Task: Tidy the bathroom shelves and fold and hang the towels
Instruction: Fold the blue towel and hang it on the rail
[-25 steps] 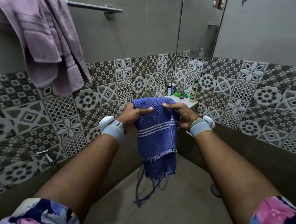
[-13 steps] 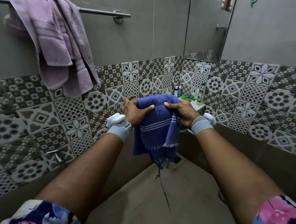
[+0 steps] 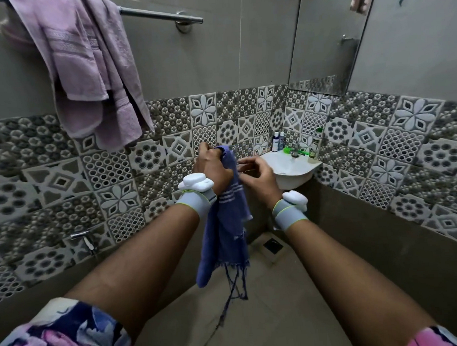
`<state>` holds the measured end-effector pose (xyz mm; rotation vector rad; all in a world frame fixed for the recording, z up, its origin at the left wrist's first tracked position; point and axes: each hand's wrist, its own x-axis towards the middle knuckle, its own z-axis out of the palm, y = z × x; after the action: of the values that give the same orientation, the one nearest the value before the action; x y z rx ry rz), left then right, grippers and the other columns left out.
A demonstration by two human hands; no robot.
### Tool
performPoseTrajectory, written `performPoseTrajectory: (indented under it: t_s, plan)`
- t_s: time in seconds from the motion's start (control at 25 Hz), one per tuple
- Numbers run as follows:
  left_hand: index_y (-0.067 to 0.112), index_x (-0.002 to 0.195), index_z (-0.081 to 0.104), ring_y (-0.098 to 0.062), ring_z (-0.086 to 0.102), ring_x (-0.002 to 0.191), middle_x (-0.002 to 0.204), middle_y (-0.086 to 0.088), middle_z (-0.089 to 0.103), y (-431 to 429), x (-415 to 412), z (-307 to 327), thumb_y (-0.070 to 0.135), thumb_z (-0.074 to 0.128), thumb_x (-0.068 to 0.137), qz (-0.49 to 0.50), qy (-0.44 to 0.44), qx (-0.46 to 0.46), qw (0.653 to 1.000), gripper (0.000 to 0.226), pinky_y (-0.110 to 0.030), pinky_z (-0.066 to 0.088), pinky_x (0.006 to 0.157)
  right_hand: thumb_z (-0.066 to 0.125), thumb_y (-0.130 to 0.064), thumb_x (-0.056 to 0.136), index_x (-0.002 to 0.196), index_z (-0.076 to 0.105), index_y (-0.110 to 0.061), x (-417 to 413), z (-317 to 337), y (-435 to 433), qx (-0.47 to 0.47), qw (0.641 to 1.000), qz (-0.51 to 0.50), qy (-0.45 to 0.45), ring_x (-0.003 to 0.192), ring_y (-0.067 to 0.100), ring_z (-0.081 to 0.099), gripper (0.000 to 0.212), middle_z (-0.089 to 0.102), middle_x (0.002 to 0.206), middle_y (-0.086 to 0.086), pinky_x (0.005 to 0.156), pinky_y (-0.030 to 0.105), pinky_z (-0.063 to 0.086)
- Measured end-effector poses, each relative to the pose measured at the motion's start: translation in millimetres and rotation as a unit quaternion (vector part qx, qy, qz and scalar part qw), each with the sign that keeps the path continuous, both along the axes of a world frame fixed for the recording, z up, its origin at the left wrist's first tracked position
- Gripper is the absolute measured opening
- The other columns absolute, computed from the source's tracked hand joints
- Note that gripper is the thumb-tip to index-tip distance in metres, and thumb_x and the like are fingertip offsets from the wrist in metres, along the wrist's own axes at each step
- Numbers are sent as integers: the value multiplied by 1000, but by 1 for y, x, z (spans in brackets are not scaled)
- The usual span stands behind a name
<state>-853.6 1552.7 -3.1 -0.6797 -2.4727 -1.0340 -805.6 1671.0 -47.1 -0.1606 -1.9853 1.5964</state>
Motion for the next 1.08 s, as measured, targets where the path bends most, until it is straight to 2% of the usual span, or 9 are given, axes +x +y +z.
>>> performPoseTrajectory:
  t_s: [0.08,0.2,0.32,0.4,0.56,0.68,0.76,0.92,1.08]
  plan:
    - [2,91,65,-35,57,90,114,-16,45,7,-1,3,19,66,76,19,-15,-12,1000,23,-38,49,84,59,-7,65,119,45,-8,-7,-6,-13,-67,986,142,-56,83,8,54,55,57,95,3,71,13,47]
    - [2,97,65,-28,55,92,112,-11,44,22,-1,9,18,66,78,17,-33,-5,999,25,-27,42,83,71,1,66,128,43,-4,-20,-10,-9,-53,980,168,-91,97,13,55,68,57,110,8,79,15,50]
    - [0,110,68,-22,62,100,119,-11,59,35,-6,16,3,69,76,-143,-134,74,978,34,-32,49,91,54,-2,91,107,59,-8,-27,-3,11,-101,984,105,-101,75,1,60,18,62,91,6,61,10,48]
    - [3,106,72,-16,62,106,123,-12,63,32,-13,20,-8,66,72,-242,-174,161,941,35,-33,52,92,55,-18,89,93,67,-12,-32,1,26,-229,960,103,-120,80,10,65,14,69,89,8,77,24,51]
    - [30,105,65,-12,62,104,118,-3,66,33,-53,11,36,88,48,-97,-129,238,958,61,-27,51,93,48,-12,89,81,70,-6,-38,26,65,-328,926,161,-95,71,23,70,24,74,77,8,79,33,53]
    - [19,112,62,-17,69,100,113,-5,71,40,-68,13,30,88,64,-149,-291,324,888,55,-33,55,90,39,-13,92,59,74,-9,-43,60,95,-332,912,231,-69,61,22,69,48,73,69,8,65,30,54]
    - [9,119,64,-23,68,103,114,-9,71,53,-62,20,17,81,73,-219,-346,364,836,50,-38,54,91,42,-15,93,67,76,-9,-55,78,106,-305,917,253,-51,64,23,70,43,74,74,9,61,28,57]
    - [0,112,67,-23,69,100,108,-11,72,84,-58,36,6,82,70,-184,-257,434,844,44,-37,55,88,63,-20,89,115,64,0,-89,93,119,-191,950,244,-28,85,25,70,33,71,104,15,75,35,59]
    - [12,95,72,-16,71,94,95,0,75,96,-93,57,42,88,60,-56,-118,433,892,49,-38,57,87,72,-11,76,108,64,-15,-129,99,137,-99,948,293,-79,89,21,65,34,69,103,6,79,37,52]
